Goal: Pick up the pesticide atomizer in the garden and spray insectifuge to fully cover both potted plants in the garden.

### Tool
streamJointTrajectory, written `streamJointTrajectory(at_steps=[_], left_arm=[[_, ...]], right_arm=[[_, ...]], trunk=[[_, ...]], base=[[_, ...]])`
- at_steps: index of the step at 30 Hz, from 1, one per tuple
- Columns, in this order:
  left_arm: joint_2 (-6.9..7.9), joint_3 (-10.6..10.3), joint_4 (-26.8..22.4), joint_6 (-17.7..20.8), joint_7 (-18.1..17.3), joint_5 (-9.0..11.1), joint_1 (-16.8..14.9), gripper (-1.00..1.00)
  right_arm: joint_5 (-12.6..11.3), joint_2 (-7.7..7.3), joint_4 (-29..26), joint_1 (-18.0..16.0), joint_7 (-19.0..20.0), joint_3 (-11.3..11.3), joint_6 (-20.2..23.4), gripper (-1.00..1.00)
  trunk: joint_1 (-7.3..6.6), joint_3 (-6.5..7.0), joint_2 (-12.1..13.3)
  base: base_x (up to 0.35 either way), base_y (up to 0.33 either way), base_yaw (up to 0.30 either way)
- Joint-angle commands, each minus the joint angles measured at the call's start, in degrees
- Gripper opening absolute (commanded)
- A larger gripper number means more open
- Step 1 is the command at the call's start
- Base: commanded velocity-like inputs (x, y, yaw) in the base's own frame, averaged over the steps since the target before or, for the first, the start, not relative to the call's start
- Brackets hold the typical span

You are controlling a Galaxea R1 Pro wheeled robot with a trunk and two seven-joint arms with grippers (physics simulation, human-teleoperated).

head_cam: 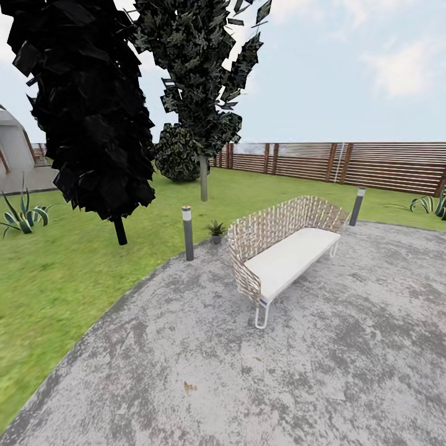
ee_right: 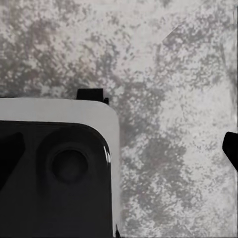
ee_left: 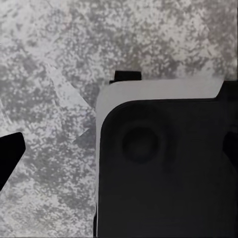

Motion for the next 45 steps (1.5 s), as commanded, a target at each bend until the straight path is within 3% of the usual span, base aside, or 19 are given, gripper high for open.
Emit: streamJointTrajectory(at_steps=[1,4,5,9,15,33,45], left_arm=[[-0.06,0.13,-0.28,-0.53,0.07,0.06,-0.37,1.00],[-0.25,0.12,-1.26,-1.49,0.08,0.09,-1.36,1.00],[-0.25,0.07,-8.88,-7.52,0.05,0.08,-6.22,1.00],[-0.51,-0.21,-9.47,-9.12,-0.05,-0.19,-7.76,1.00],[-1.55,-0.37,-12.99,-11.55,-0.06,-0.42,-9.02,1.00],[-0.53,0.06,-12.76,-12.22,-0.06,-0.24,-8.22,1.00],[-0.51,0.24,-12.71,-11.92,0.09,0.01,-8.35,1.00]], right_arm=[[-0.01,-0.33,-0.28,-0.06,-0.03,-0.04,-0.53,1.00],[-0.05,-1.30,-1.25,-0.15,-0.03,-0.05,-1.49,1.00],[-0.06,-3.06,-23.21,-0.16,-0.03,-0.05,-2.81,1.00],[-0.18,-3.08,-27.55,-0.19,0.07,0.01,-3.31,1.00],[-0.10,-3.05,-29.40,-0.37,0.14,0.00,-7.56,1.00],[0.11,-2.90,-25.15,-0.43,-0.03,0.04,-8.73,1.00],[0.01,-2.48,-24.56,-0.44,0.00,0.32,-10.48,1.00]], trunk=[[0.00,-0.06,-0.03],[0.00,-0.06,-0.03],[0.00,-0.06,-0.03],[0.00,-0.06,-0.03],[0.00,-0.06,-0.03],[0.00,-0.73,-0.03],[2.63,-3.41,-4.84]], base=[[0.000,0.000,0.000],[0.000,0.000,0.000],[0.000,0.000,0.000],[0.000,0.000,0.000],[0.000,0.000,0.000],[0.000,0.000,0.176],[0.000,0.000,0.263]])
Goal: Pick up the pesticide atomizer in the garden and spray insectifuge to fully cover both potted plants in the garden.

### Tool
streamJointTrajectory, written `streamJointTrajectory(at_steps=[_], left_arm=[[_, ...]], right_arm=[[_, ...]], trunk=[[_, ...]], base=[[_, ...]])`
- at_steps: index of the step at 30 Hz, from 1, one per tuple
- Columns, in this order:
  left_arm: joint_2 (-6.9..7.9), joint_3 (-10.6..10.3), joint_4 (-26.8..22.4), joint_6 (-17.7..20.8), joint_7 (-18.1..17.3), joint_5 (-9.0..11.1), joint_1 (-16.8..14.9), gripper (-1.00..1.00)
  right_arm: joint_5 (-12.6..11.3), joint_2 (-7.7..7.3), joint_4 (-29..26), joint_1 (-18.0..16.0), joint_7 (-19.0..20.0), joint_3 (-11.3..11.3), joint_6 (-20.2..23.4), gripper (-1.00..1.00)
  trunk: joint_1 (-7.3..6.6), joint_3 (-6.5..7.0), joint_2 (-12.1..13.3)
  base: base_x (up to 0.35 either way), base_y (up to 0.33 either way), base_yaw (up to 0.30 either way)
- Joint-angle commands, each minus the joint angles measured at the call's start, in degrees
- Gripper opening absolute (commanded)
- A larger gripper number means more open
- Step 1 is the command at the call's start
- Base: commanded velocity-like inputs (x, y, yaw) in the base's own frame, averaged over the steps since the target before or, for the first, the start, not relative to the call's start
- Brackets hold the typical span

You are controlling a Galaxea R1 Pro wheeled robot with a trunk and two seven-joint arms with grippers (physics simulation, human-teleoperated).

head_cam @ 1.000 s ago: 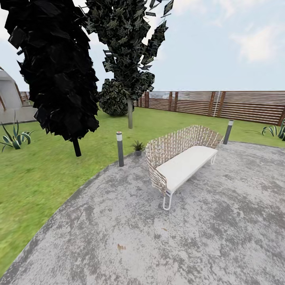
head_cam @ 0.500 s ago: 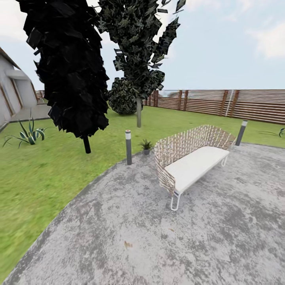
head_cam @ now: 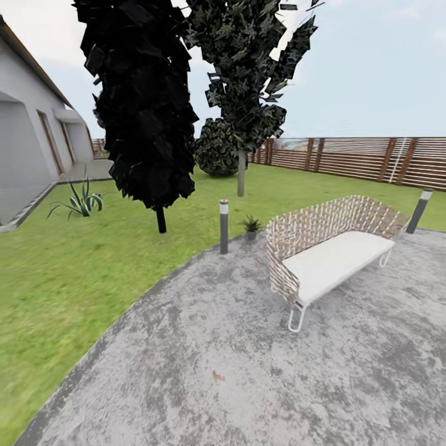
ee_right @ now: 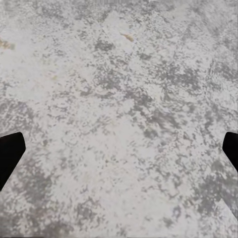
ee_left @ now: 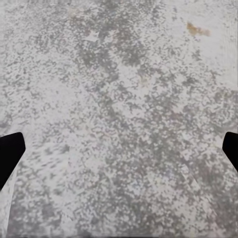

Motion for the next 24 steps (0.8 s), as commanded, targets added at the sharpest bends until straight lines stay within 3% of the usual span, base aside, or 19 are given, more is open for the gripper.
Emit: streamJointTrajectory(at_steps=[1,6,16,24], left_arm=[[-0.02,0.06,0.07,-0.19,0.06,0.04,-0.05,1.00],[0.10,0.12,0.10,-0.10,0.08,0.12,-0.06,1.00],[0.16,0.12,0.11,-0.09,0.11,0.13,-0.06,1.00],[0.16,0.12,0.11,-0.09,0.10,0.13,-0.06,1.00]], right_arm=[[0.00,0.00,0.42,-0.02,-0.01,0.06,-0.24,1.00],[0.08,0.01,2.15,-0.02,0.32,0.22,-0.36,1.00],[0.09,0.01,2.27,-0.02,0.38,0.23,-0.37,1.00],[0.09,0.01,2.30,-0.02,0.38,0.23,-0.37,1.00]], trunk=[[0.22,-0.28,-0.44],[1.32,-1.38,-2.45],[3.52,-3.24,-6.46],[5.27,-4.68,-9.67]], base=[[0.000,0.000,0.264],[0.000,0.000,0.194],[0.000,0.000,0.031],[0.000,0.000,0.227]])
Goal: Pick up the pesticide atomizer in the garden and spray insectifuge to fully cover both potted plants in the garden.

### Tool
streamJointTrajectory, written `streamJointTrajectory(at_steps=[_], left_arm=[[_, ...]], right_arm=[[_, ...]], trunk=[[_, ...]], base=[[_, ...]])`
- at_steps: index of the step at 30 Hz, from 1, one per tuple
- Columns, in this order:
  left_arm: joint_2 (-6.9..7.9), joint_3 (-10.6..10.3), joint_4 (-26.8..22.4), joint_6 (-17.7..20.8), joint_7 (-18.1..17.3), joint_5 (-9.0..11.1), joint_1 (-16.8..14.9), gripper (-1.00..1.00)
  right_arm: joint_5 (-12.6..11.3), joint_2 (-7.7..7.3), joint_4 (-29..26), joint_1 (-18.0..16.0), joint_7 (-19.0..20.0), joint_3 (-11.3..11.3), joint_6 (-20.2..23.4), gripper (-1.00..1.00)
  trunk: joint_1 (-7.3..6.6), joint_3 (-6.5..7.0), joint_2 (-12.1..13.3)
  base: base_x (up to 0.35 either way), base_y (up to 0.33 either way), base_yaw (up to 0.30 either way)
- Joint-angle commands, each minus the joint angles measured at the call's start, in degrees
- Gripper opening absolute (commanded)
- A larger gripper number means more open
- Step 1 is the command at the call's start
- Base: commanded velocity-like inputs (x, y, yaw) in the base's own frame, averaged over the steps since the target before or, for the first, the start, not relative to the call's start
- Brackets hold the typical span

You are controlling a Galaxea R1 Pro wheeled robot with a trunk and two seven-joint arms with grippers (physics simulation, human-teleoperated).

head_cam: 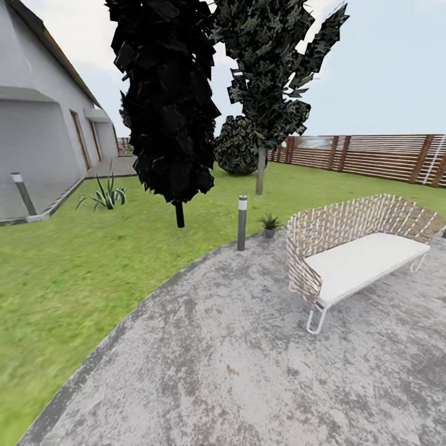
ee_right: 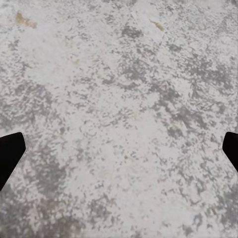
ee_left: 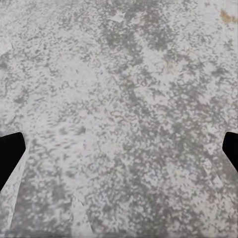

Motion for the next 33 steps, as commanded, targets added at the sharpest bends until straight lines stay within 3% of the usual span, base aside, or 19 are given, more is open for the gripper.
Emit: streamJointTrajectory(at_steps=[1,10,14,18,33], left_arm=[[-0.02,0.07,0.07,-0.20,0.05,0.05,-0.05,1.00],[0.02,0.31,0.07,-0.20,0.30,0.05,-0.05,1.00],[-0.01,2.96,0.07,-0.37,0.93,-0.01,-0.05,1.00],[-0.09,4.34,0.07,-0.44,0.98,-0.23,-0.05,1.00],[-0.19,4.64,0.07,-0.46,0.95,-0.39,-0.05,1.00]], right_arm=[[0.00,-0.01,0.02,-0.02,0.01,0.01,-0.17,1.00],[0.05,-0.01,0.02,0.00,-0.08,0.01,-0.17,1.00],[0.05,-0.01,0.02,-0.02,-0.15,0.01,-0.17,1.00],[0.07,-0.01,0.02,-0.02,-0.21,0.01,-0.18,1.00],[0.04,-0.01,0.02,-0.01,-0.26,0.01,-0.17,1.00]], trunk=[[0.22,-0.24,-0.44],[2.20,-1.86,-4.05],[3.08,-2.57,-5.66],[3.95,-3.29,-7.26],[7.25,-5.99,-13.28]], base=[[0.000,0.000,0.272],[0.000,0.000,0.276],[0.000,0.000,0.277],[0.000,0.000,0.278],[0.000,0.000,0.277]])
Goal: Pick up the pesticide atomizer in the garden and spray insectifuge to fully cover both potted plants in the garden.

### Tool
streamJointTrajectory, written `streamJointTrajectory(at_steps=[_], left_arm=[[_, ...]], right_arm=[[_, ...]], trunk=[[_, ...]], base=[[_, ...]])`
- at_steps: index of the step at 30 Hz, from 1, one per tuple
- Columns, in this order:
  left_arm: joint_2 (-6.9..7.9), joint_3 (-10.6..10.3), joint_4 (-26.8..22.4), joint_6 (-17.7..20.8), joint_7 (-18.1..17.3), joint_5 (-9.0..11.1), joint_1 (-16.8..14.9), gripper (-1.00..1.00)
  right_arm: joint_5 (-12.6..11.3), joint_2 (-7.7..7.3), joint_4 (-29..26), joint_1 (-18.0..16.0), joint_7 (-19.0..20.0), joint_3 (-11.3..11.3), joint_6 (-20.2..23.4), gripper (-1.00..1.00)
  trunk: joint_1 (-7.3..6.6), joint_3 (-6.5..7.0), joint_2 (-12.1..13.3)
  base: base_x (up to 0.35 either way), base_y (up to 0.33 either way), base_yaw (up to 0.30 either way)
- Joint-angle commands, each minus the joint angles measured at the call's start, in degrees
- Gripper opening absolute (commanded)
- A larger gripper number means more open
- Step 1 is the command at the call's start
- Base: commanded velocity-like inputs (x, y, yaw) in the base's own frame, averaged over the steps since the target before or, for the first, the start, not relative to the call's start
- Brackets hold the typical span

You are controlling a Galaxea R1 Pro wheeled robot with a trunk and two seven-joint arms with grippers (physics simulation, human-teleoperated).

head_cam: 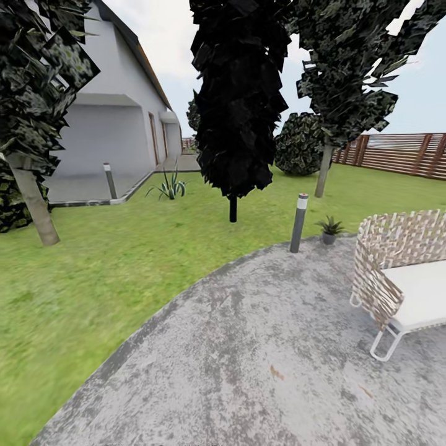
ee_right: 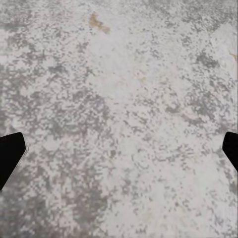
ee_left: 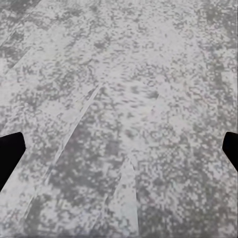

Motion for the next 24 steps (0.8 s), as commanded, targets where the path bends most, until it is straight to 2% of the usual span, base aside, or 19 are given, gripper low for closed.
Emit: streamJointTrajectory(at_steps=[1,24], left_arm=[[-0.01,0.01,0.07,-0.20,0.11,0.00,-0.05,1.00],[-0.01,0.07,0.07,-0.20,0.14,0.00,-0.05,1.00]], right_arm=[[-0.01,-0.01,0.01,-0.02,-0.02,0.01,-0.18,1.00],[0.03,-0.01,0.01,-0.02,-0.02,0.01,-0.18,1.00]], trunk=[[0.22,-0.24,-0.44],[5.27,-4.37,-9.66]], base=[[0.000,0.000,0.277],[0.000,0.000,0.277]])
